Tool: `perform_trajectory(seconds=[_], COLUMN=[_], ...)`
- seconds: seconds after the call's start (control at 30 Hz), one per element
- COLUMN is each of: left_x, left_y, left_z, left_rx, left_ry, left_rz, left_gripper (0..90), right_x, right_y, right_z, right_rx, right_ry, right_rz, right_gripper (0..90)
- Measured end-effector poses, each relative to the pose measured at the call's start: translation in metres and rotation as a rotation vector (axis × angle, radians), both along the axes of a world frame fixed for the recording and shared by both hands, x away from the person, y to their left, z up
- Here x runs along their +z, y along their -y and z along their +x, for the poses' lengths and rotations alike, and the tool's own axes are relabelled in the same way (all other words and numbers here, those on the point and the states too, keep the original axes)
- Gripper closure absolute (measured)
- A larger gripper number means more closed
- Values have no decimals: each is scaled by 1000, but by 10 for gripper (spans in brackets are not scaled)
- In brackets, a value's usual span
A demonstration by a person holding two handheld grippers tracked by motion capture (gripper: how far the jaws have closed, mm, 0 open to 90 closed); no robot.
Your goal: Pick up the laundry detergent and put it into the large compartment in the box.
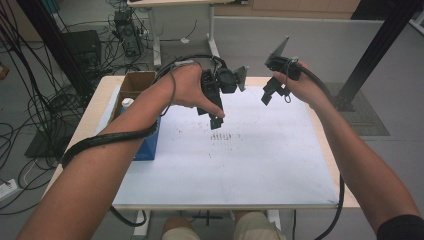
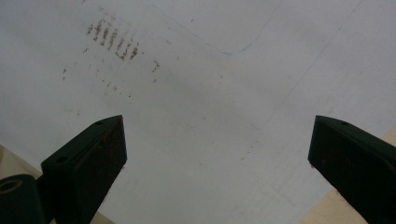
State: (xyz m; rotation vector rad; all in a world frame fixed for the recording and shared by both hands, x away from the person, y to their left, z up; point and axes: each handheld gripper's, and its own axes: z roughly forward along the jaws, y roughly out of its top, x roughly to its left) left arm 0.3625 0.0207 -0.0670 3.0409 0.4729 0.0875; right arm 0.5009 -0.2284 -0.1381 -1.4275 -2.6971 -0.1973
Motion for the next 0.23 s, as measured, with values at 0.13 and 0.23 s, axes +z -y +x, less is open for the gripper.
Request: perform_trajectory(seconds=[0.13,0.23], left_x=[-1,-2], left_y=[-1,-3], left_z=[1,1], left_rx=[6,7], left_ry=[-3,-3], left_rz=[-3,-11], left_gripper=[73,72], right_x=[0,0], right_y=[-1,-1], right_z=[-1,-1], right_rx=[2,3], right_ry=[0,3], right_rz=[-2,-3], right_gripper=[45,45])
